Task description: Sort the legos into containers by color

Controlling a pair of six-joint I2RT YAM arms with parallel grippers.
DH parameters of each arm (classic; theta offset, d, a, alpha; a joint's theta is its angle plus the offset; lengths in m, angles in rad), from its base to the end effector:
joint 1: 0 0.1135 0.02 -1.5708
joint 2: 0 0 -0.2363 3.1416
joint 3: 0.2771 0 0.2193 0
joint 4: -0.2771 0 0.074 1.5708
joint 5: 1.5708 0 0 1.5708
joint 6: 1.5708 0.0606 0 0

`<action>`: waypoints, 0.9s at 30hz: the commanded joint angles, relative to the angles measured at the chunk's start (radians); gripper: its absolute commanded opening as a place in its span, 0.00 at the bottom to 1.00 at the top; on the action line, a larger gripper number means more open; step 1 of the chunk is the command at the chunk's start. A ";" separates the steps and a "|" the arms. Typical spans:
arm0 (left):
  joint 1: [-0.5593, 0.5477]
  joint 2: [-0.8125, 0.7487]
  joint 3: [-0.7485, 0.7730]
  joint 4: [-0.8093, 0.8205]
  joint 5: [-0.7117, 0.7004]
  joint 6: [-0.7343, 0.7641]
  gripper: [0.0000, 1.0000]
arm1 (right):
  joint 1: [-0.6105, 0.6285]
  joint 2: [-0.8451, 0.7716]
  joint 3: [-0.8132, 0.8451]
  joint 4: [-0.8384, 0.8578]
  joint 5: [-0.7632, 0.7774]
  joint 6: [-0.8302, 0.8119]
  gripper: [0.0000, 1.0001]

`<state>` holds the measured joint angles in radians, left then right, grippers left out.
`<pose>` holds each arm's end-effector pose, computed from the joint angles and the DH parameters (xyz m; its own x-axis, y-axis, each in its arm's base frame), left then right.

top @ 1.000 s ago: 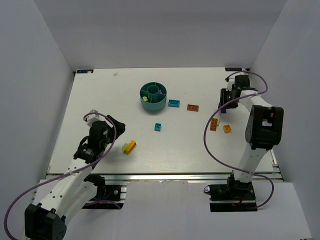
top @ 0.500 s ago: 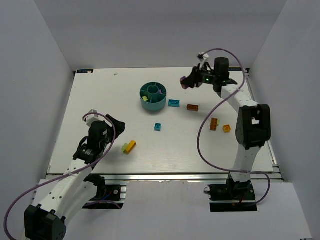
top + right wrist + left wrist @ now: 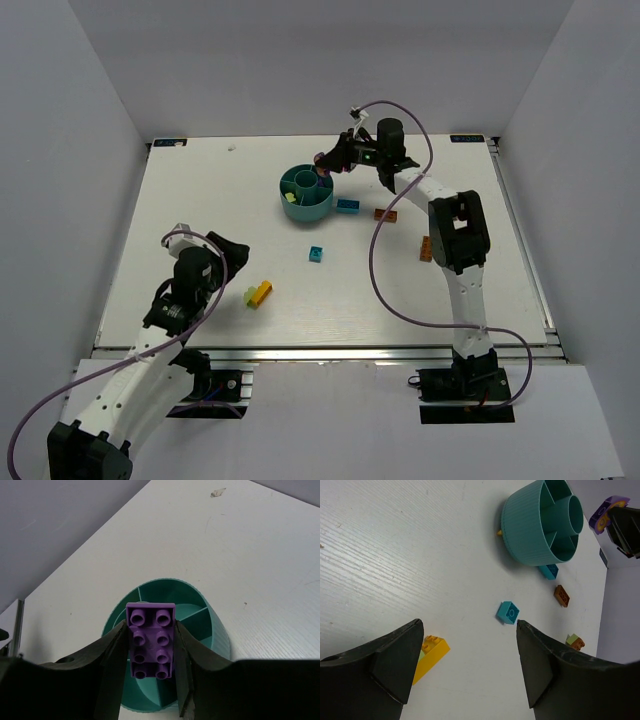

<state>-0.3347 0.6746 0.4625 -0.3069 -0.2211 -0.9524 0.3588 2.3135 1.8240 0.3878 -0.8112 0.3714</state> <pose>0.1648 -0.0433 0.2093 -0.3862 -0.7074 -0.5920 -0.3002 0.7033 -0.6444 0.4614 0.2200 0.2296 -0.4215 0.1089 -0.9003 -0.8202 0.3777 0.4296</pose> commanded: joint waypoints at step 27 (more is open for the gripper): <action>0.006 0.020 -0.008 0.005 0.006 -0.009 0.84 | 0.000 0.064 0.024 0.083 0.040 0.012 0.42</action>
<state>-0.3347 0.6987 0.4530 -0.3065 -0.2203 -0.9623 0.3565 2.3798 1.8503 0.4263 -0.7826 0.3866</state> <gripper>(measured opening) 0.841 0.427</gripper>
